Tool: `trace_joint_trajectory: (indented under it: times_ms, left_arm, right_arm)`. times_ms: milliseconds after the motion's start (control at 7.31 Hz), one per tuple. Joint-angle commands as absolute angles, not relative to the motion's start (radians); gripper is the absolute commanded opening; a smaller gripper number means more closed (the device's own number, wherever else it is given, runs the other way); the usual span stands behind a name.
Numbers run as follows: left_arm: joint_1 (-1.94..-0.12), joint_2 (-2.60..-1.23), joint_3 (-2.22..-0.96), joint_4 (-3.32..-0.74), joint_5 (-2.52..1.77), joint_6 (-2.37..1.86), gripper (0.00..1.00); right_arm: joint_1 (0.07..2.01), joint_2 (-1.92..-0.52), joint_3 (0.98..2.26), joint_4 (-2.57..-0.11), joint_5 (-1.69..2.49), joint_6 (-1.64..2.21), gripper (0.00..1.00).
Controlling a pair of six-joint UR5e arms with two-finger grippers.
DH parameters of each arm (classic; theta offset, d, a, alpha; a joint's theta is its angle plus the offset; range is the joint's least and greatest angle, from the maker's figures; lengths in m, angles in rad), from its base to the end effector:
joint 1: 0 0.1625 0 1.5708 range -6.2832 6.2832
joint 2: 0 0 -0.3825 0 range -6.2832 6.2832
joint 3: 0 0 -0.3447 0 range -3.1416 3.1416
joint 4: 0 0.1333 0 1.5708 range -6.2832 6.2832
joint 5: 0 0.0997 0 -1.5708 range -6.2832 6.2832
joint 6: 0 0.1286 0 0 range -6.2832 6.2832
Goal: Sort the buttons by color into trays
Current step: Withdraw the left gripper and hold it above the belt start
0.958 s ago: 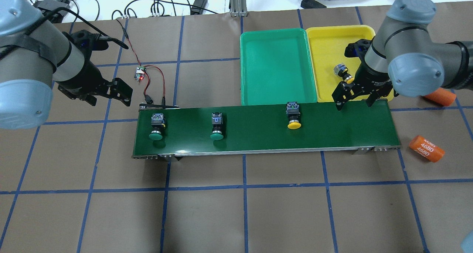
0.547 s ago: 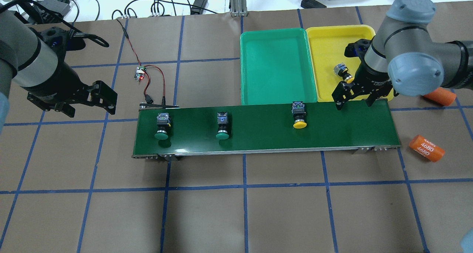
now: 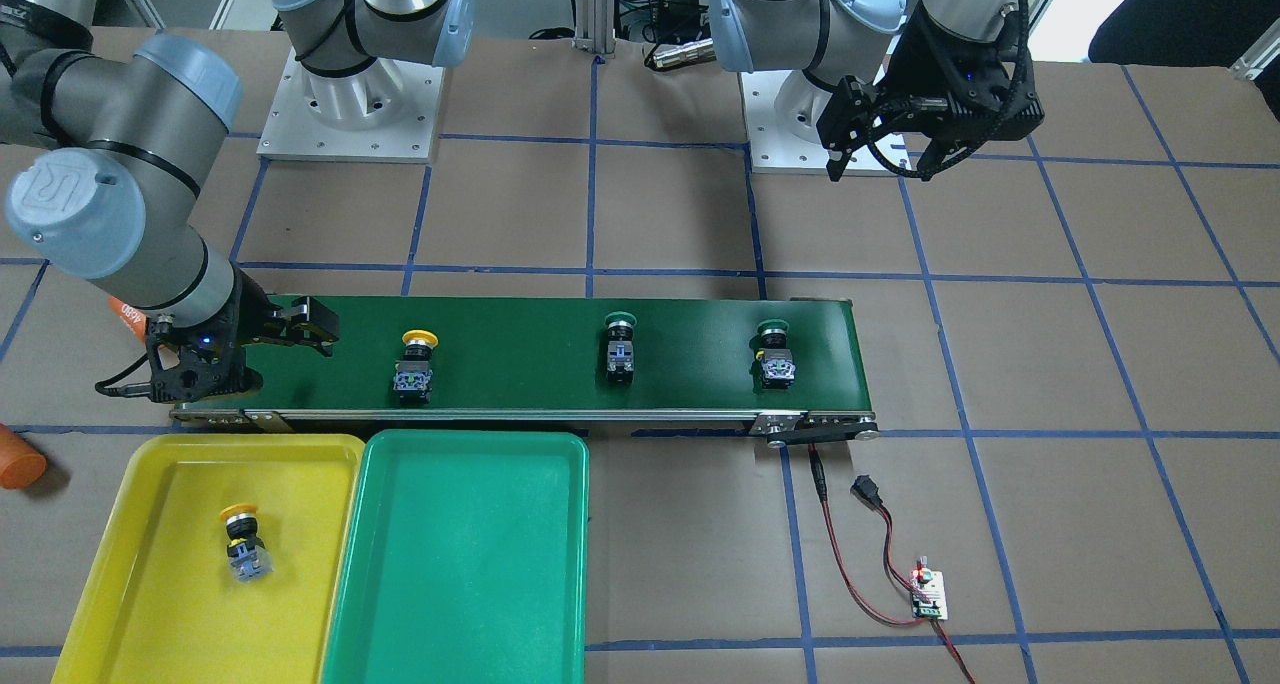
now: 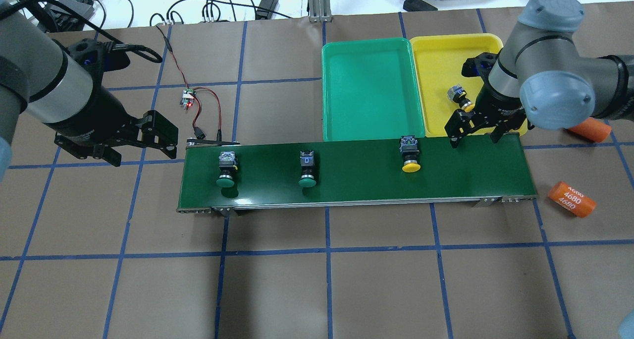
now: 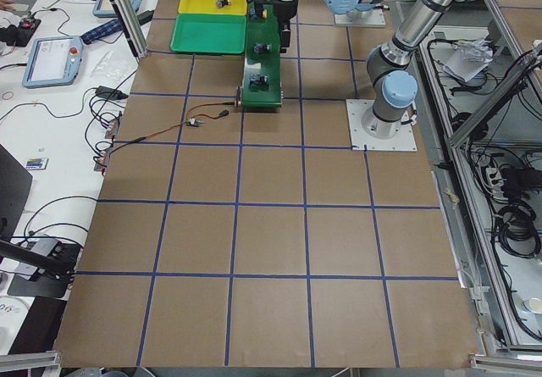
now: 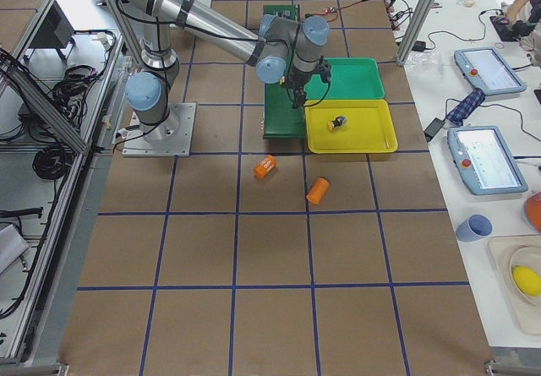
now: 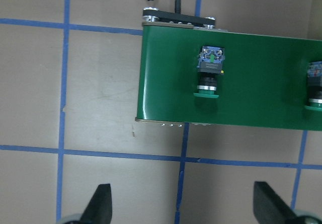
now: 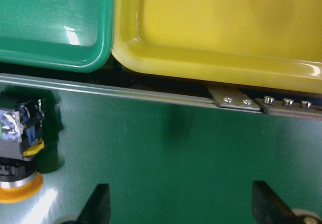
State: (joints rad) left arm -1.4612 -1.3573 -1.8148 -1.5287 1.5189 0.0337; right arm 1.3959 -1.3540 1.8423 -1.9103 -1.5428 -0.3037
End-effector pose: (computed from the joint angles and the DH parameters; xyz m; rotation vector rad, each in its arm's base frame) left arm -0.0992 -0.3778 0.3985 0.1168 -3.0884 0.0236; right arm 0.0537 -0.4829 0.2324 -0.1945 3.0657 0.2123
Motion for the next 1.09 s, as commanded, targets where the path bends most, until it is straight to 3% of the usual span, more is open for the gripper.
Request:
trace_joint_trajectory:
  times_ms: [0,958]
  left_arm:
    - [-1.477,-1.405,-1.777,-1.528,1.514,0.026,1.0]
    - [-1.529,-1.436,-1.778,-1.479,1.526,0.006,1.0]
  right_arm:
    - [1.396,-1.355,1.842,-1.91,-1.54,-0.304,1.0]
    - [1.401,-1.342,1.85,-1.911,-1.529,-0.296,1.0]
